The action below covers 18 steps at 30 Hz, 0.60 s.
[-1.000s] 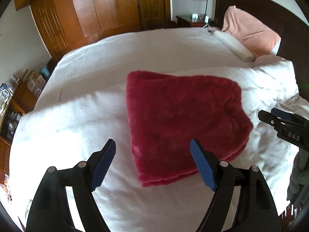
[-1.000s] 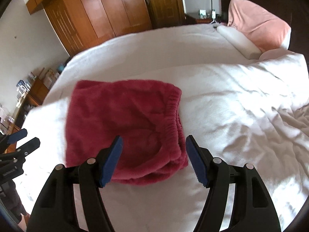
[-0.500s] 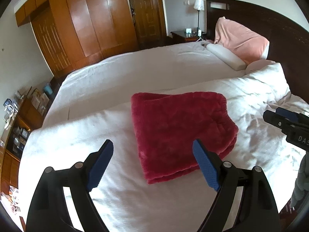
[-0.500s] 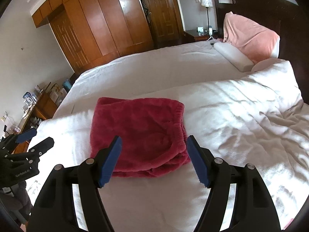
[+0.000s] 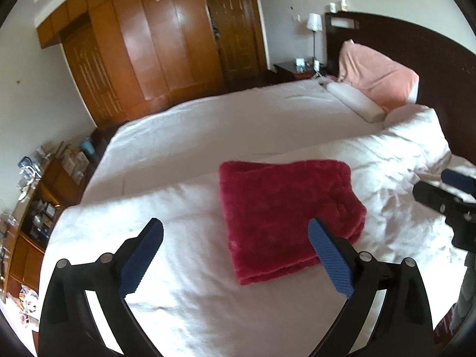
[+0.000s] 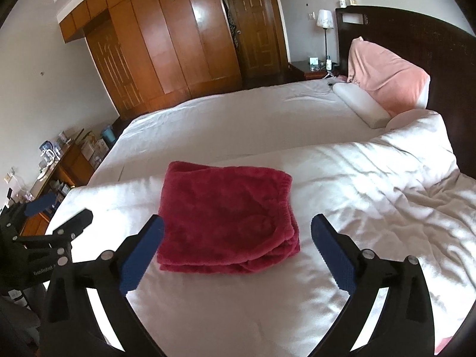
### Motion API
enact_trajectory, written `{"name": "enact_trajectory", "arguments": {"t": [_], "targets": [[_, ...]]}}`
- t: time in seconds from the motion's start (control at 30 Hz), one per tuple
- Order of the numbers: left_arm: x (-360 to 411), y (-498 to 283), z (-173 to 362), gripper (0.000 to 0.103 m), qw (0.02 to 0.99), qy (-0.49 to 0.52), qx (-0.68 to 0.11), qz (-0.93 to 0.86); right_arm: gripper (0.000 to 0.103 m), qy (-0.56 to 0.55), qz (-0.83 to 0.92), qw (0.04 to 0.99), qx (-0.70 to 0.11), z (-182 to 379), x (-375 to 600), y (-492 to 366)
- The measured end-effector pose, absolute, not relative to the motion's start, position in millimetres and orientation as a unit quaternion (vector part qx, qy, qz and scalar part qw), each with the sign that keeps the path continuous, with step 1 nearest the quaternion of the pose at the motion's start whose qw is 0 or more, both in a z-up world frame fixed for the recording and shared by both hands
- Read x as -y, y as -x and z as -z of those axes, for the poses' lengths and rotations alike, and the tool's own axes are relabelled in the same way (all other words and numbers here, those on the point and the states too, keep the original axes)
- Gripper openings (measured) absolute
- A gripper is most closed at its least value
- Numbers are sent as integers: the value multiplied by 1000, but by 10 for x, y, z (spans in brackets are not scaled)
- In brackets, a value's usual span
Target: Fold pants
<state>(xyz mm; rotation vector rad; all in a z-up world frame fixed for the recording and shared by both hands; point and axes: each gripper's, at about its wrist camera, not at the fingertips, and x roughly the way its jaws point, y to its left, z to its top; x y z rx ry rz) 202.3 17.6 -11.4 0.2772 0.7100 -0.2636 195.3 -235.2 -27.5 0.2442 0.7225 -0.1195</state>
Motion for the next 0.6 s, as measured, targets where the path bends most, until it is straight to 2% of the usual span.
{"name": "enact_trajectory", "arguments": {"t": [0.23,0.37,0.6], "targets": [[-299,-1986,-46,98,931,-111,-333,101,100,-48,81,950,-299,7,2085,-1816],[-356,-1962,-91,98,933,-92,-331,108,100,-23,86,943,-320,125,1978,-1835],[-345,-1867,-136,98,935,-100,-324,100,100,-9,80,947,-312,132,1922,-1782]]}}
